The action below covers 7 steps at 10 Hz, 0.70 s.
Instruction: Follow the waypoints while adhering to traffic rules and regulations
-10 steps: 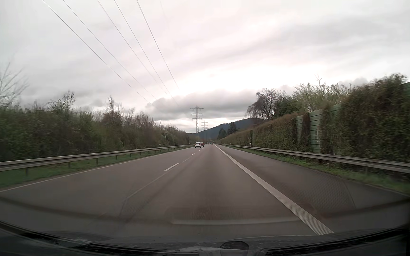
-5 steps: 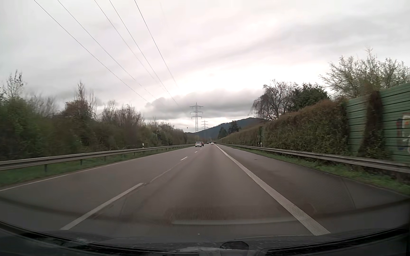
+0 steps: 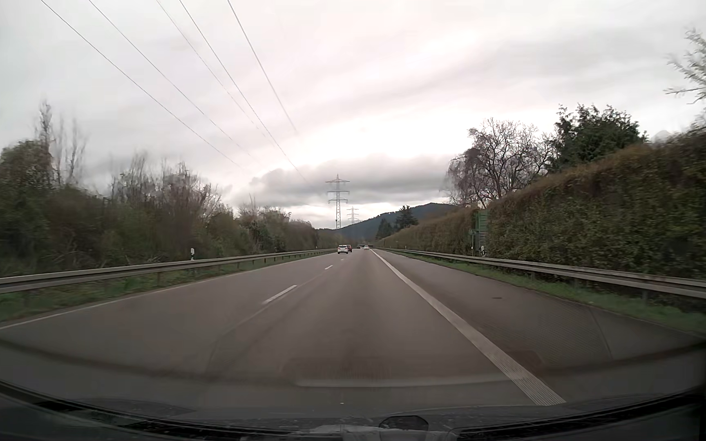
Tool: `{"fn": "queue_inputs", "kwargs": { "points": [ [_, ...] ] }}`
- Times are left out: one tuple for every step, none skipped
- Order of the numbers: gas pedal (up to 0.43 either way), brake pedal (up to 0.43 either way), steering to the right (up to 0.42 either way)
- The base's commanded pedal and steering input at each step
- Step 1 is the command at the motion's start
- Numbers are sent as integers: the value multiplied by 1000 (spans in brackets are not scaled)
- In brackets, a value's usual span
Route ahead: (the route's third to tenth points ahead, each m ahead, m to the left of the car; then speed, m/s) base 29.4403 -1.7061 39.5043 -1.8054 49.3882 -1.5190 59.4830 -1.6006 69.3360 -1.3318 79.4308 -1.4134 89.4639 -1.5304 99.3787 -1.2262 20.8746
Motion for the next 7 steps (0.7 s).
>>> {"fn": "queue_inputs", "kwargs": {
  "points": [
    [197, 0, 0],
    [197, 0, 0],
    [197, 0, 0],
    [197, 0, 0],
    [197, 0, 0],
    [197, 0, 0],
    [197, 0, 0]
  ]
}}
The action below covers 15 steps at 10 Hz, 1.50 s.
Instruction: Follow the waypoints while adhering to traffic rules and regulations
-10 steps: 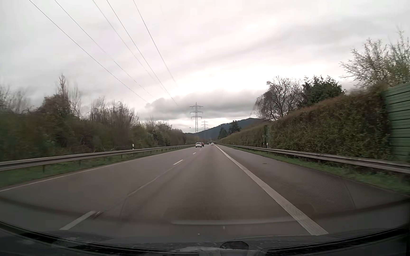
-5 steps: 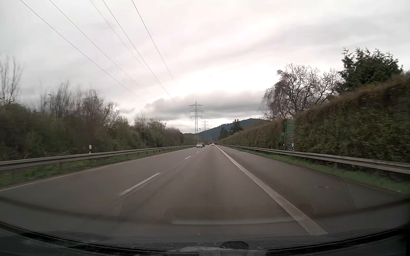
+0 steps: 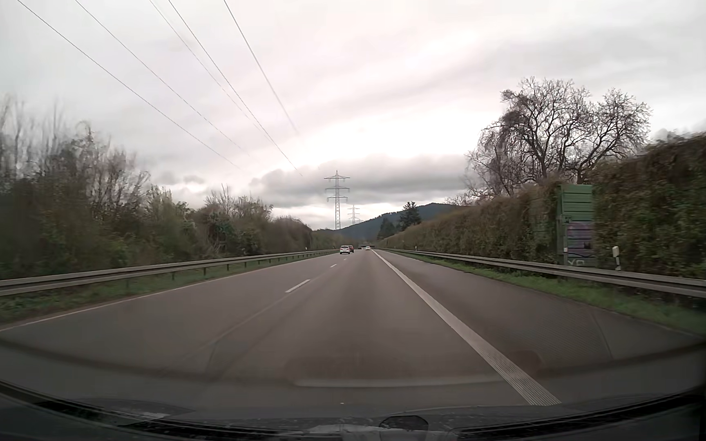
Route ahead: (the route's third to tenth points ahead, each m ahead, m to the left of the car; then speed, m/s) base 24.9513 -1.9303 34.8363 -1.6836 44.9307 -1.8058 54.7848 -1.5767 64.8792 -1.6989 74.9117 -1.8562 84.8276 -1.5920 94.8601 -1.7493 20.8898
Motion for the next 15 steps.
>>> {"fn": "queue_inputs", "kwargs": {
  "points": [
    [197, 0, 0],
    [197, 0, 0],
    [197, 0, 0],
    [197, 0, 0],
    [197, 0, 0],
    [197, 0, 0],
    [197, 0, 0],
    [197, 0, 0],
    [197, 0, 0],
    [197, 0, 0],
    [197, 0, 0],
    [197, 0, 0],
    [197, 0, 0],
    [197, 0, 0],
    [197, 0, 0]
  ]
}}
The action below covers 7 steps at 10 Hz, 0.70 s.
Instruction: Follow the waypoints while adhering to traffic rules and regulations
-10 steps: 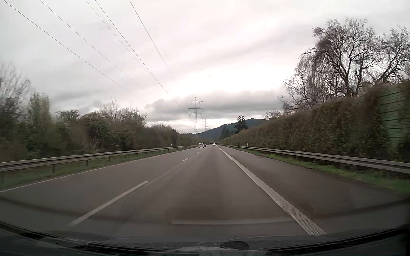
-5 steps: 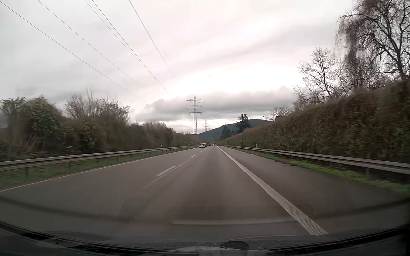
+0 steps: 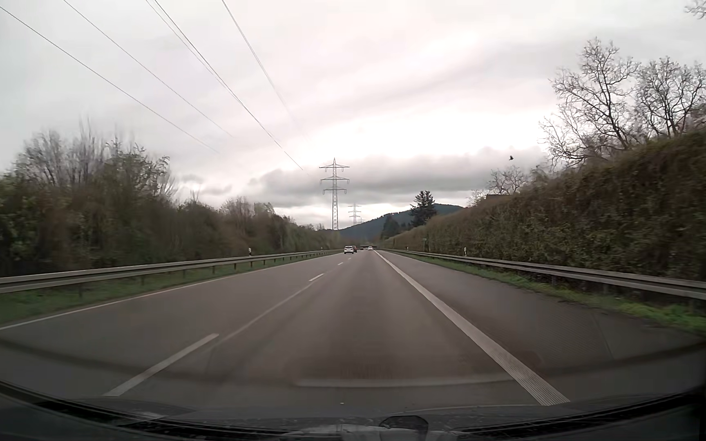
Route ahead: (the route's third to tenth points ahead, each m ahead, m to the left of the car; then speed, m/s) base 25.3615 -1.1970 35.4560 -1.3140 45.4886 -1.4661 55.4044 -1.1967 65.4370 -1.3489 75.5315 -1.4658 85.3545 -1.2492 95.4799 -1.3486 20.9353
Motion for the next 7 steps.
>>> {"fn": "queue_inputs", "kwargs": {
  "points": [
    [197, 0, 0],
    [197, 0, 0],
    [197, 0, 0],
    [197, 0, 0],
    [197, 0, 0],
    [197, 0, 0],
    [197, 0, 0]
  ]
}}
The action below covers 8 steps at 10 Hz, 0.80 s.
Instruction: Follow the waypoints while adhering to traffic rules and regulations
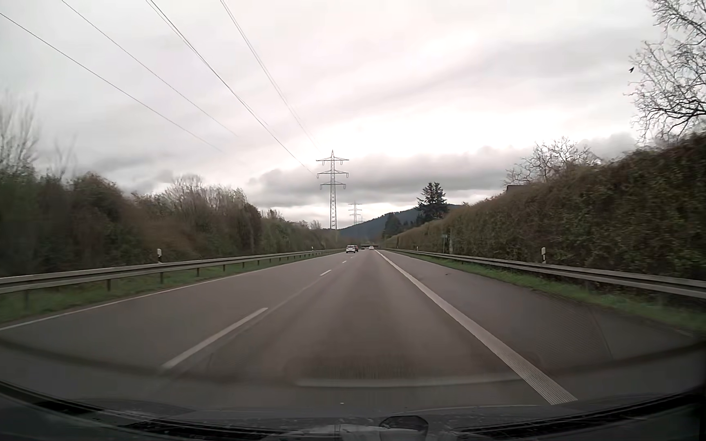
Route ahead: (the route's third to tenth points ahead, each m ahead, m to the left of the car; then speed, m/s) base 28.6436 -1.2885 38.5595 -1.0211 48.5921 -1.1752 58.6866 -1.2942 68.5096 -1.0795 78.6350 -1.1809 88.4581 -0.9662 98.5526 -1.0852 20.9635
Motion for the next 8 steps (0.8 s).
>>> {"fn": "queue_inputs", "kwargs": {
  "points": [
    [197, 0, 0],
    [197, 0, 0],
    [197, 0, 0],
    [197, 0, 0],
    [197, 0, 0],
    [197, 0, 0],
    [197, 0, 0],
    [197, 0, 0]
  ]
}}
